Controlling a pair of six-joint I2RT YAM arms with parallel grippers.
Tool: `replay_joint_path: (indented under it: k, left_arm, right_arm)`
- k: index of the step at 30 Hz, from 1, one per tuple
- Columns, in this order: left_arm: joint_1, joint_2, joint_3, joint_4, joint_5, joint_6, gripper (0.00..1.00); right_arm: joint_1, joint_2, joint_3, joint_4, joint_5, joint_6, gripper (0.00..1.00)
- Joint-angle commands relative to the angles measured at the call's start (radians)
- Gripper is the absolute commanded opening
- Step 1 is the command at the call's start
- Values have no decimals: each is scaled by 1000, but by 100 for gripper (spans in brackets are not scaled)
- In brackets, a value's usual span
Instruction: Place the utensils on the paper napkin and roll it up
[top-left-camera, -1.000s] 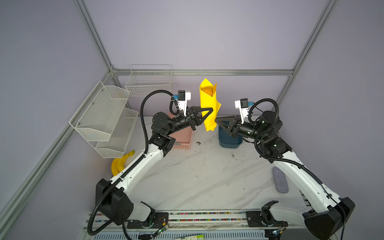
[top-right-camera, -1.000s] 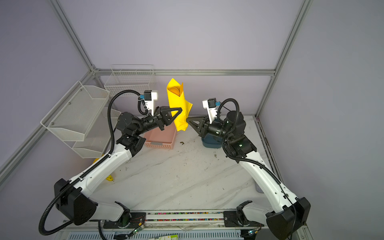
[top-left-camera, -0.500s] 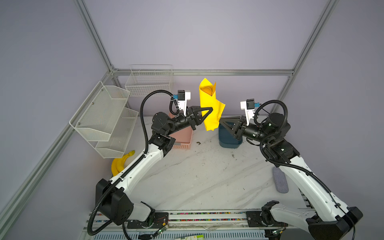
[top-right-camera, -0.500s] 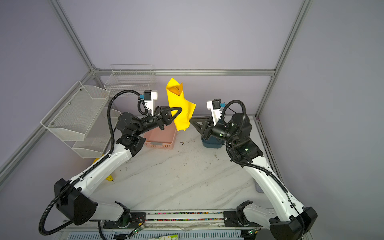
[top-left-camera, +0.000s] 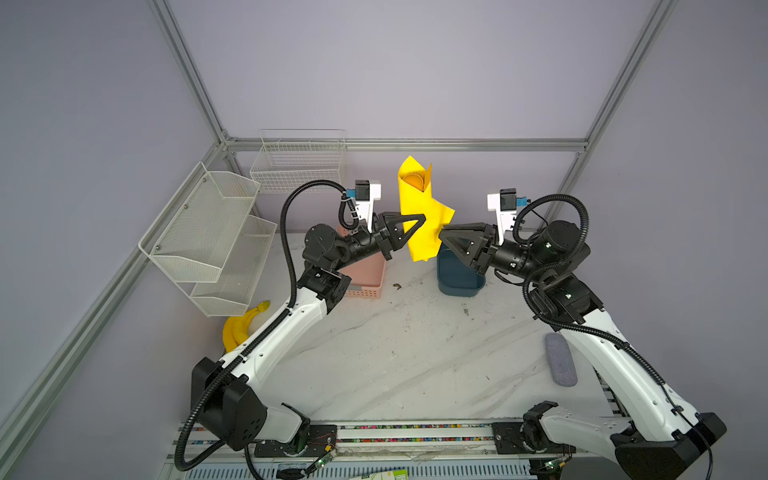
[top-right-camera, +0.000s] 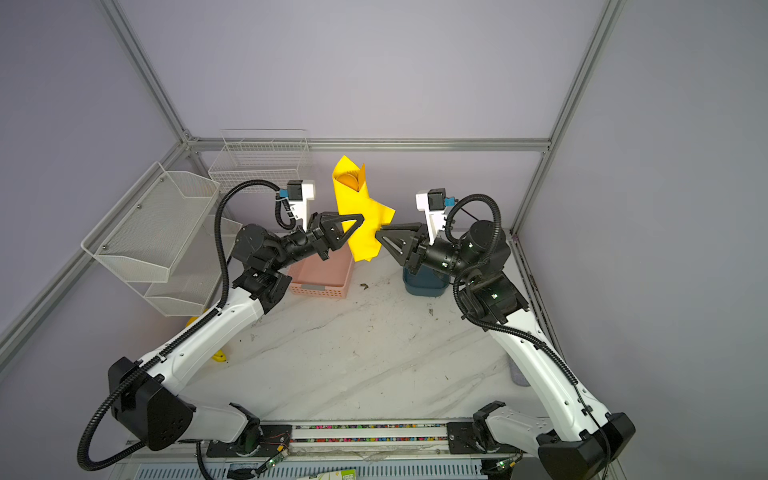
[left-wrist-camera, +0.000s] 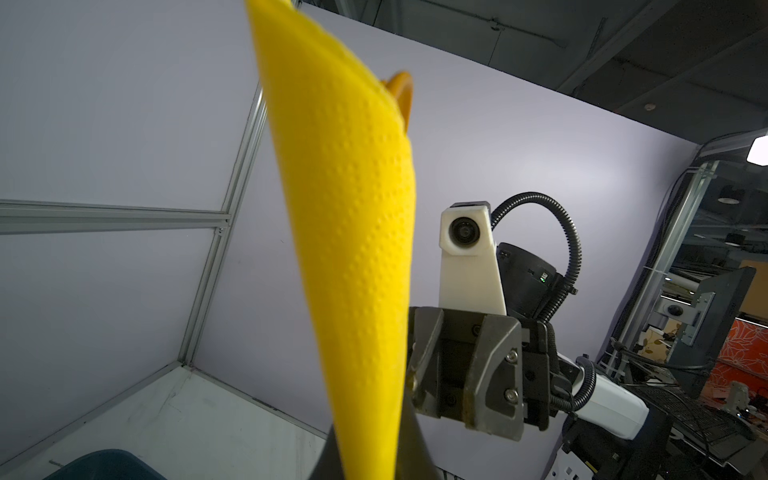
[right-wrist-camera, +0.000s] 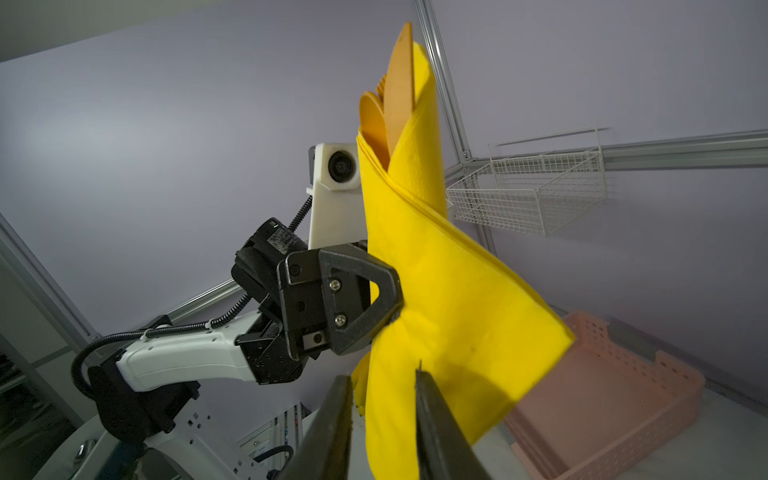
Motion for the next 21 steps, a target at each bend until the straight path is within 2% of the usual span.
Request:
replay_joint_path:
  k: [1,21]
  left_arm:
    - [6,-12,64,65,7,-15,9]
    - [6,-9,81,98,25,-48,8]
  right_arm:
    - [-3,24,33,63,-42,11,33]
    - [-3,53,13,60,-29,-15,41]
